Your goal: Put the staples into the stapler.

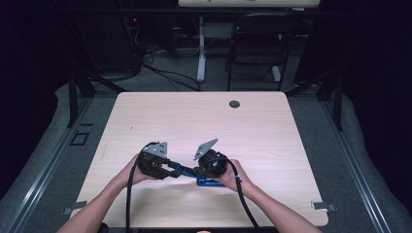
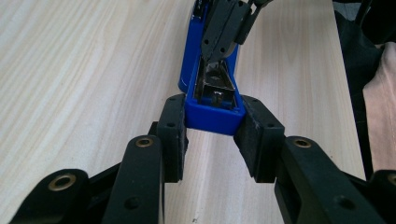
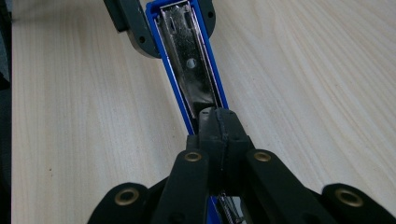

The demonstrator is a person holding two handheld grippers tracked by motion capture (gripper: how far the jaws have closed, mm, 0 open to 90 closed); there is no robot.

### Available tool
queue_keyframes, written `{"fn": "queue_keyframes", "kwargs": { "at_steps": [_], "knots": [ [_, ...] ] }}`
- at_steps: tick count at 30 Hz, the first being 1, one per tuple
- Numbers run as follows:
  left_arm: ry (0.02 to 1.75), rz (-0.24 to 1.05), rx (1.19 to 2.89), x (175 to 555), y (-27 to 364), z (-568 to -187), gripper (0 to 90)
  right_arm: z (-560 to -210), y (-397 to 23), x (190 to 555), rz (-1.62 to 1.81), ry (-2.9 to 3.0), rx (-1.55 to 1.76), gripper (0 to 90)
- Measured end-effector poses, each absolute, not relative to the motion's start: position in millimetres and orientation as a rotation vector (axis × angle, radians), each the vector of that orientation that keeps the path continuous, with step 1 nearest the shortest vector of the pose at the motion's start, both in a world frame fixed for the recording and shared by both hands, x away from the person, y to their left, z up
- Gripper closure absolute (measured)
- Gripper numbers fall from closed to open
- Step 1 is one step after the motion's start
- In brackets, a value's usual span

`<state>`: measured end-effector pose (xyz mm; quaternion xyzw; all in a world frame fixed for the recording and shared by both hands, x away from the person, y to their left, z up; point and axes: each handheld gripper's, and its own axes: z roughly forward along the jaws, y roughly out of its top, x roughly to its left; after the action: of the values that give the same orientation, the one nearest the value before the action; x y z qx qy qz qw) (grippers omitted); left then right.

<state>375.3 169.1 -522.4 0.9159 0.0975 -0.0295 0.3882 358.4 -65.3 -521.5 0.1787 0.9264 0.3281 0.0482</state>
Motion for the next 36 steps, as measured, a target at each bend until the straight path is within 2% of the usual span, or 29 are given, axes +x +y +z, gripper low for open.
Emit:
{"fn": "queue_keyframes", "kwargs": {
  "at_steps": [16, 21, 23, 27, 34, 36],
  "knots": [
    [0.243, -0.056, 2.278, 375.3, 162.9, -515.6, 63.5, -516.6, -70.7, 360.0, 1.025, 2.817, 0.576, 90.0],
    [0.265, -0.056, 2.271, 374.8, 164.2, -517.2, 56.2, -515.6, -70.7, 359.7, 1.01, 2.826, 0.561, 90.0],
    [0.278, -0.06, 2.263, 374.4, 167.8, -518.6, 56.1, -516.0, -70.7, 359.6, 1.017, 2.825, 0.568, 90.0],
    [0.285, -0.068, 2.275, 374.0, 172.5, -521.0, 57.8, -515.9, -70.6, 359.6, 1.011, 2.824, 0.567, 90.0],
    [0.257, -0.068, 2.28, 372.1, 166.3, -523.5, 71.7, -514.1, -72.3, 359.8, 1.022, 2.81, 0.584, 89.7],
    [0.259, -0.057, 2.278, 371.8, 162.9, -523.2, 71.7, -512.8, -73.8, 360.5, 1.02, 2.813, 0.58, 89.6]
  ]
}}
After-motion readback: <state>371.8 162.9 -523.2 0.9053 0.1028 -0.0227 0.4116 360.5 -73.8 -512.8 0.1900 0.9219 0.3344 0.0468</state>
